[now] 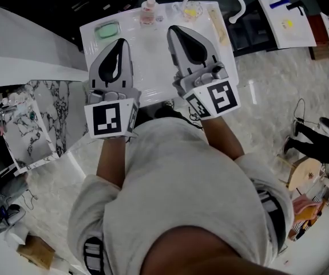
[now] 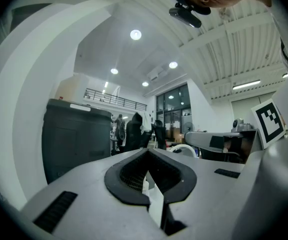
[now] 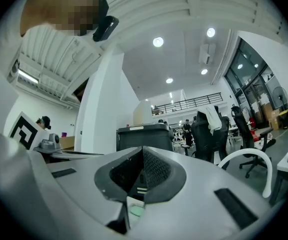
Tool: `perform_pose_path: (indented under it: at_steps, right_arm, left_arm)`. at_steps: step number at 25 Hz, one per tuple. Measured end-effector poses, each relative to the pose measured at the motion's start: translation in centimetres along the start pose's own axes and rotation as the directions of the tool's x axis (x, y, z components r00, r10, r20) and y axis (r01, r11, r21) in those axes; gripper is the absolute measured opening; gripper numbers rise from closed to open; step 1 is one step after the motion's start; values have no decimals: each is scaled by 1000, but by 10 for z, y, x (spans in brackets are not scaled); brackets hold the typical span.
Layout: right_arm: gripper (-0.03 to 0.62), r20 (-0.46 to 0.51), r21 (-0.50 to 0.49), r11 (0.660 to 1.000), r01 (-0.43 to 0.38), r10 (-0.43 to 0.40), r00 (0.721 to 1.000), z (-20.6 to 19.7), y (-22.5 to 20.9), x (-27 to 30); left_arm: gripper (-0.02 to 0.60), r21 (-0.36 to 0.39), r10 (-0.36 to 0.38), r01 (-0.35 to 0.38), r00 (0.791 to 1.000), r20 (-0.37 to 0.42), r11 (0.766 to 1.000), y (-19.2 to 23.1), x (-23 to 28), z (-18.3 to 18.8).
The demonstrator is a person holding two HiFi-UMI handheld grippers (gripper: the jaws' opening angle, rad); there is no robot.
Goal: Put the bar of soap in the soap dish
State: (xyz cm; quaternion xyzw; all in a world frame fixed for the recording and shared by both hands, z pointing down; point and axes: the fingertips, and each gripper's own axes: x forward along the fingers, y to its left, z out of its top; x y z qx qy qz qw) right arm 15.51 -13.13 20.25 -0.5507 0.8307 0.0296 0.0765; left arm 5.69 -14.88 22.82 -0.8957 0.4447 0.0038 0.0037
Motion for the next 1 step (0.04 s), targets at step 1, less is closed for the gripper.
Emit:
perform_pose_path:
  at_steps: [1]
  right_arm:
    - [0,-12,-13,1000,6,-7,1000,-2,-1,1]
  left_arm:
    - [17,2,3,-3,1000,-5,1000,1,0,-1]
